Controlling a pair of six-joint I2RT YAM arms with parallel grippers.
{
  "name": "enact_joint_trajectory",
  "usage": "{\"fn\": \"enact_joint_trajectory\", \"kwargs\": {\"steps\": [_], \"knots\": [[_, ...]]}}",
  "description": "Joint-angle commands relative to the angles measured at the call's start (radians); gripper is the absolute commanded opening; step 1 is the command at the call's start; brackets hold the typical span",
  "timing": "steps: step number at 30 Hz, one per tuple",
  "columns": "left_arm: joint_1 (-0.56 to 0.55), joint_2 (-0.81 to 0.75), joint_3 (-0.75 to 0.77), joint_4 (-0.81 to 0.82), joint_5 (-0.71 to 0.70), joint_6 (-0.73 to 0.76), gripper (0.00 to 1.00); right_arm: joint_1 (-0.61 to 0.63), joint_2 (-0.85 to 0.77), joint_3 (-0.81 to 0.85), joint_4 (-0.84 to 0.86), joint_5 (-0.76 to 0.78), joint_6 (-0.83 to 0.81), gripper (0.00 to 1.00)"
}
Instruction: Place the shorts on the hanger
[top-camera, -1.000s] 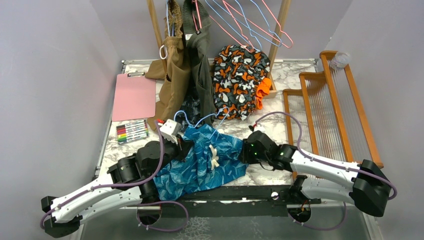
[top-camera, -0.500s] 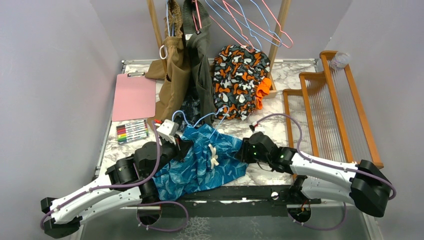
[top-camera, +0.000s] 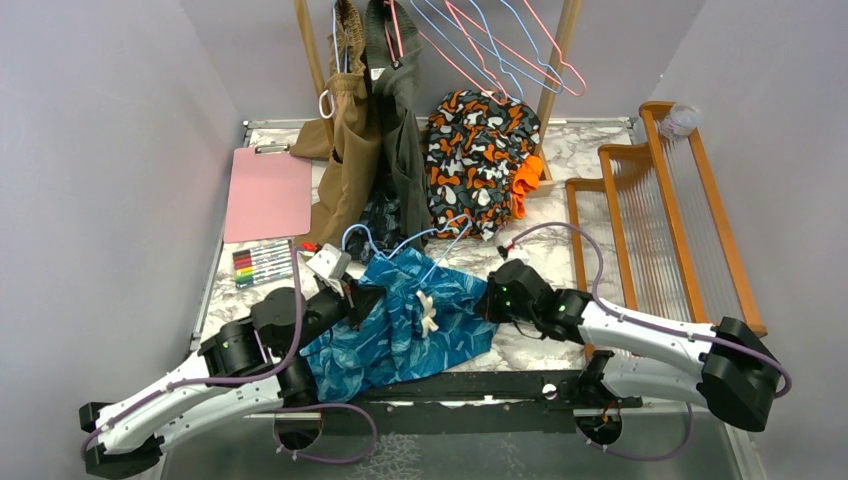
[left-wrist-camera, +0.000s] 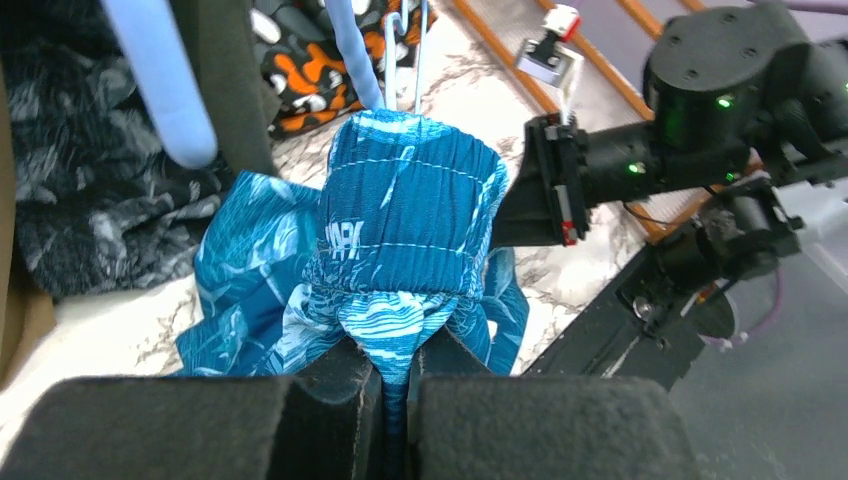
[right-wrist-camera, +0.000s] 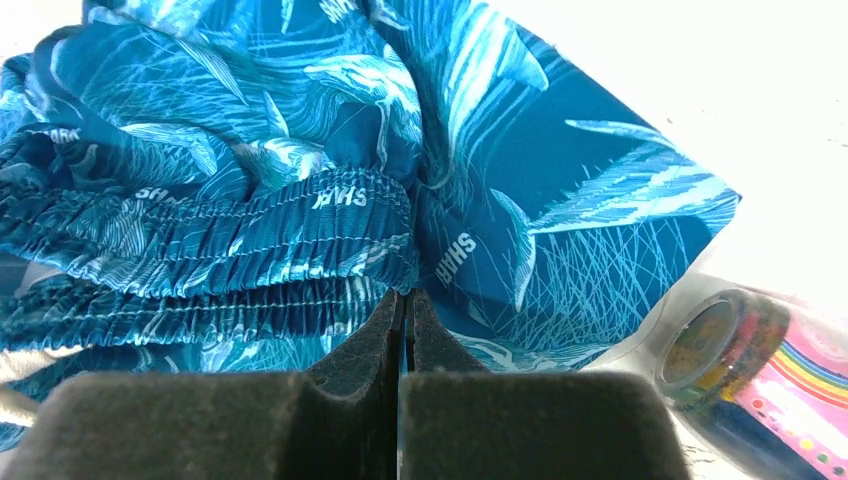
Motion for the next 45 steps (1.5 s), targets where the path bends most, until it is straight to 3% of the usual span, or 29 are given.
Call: {"fn": "enact_joint_trajectory", "kwargs": {"steps": [1, 7, 11, 31, 45], "knots": [[0.0, -0.034, 0.086, 0.043, 0.155, 0.112, 0.0, -0.013, -0.027, 0.096, -0.148, 0.077, -0.055, 0.01], [0.001, -0.017, 0.155, 0.023, 0.357, 0.198, 0.0, -0.091, -0.045, 0.181, -0.278, 0.026, -0.106, 0.01], [0.001, 0.038, 0.215, -0.041, 0.411, 0.25, 0.0, -0.177, -0.073, 0.23, -0.337, -0.03, -0.145, 0.01], [0.002, 0.221, 0.359, -0.185, 0.453, 0.411, 0.0, -0.285, -0.143, 0.399, -0.528, -0.068, -0.245, 0.01], [0.001, 0.26, 0.399, -0.233, 0.36, 0.478, 0.0, -0.286, -0.186, 0.502, -0.638, -0.034, -0.279, 0.01]]}}
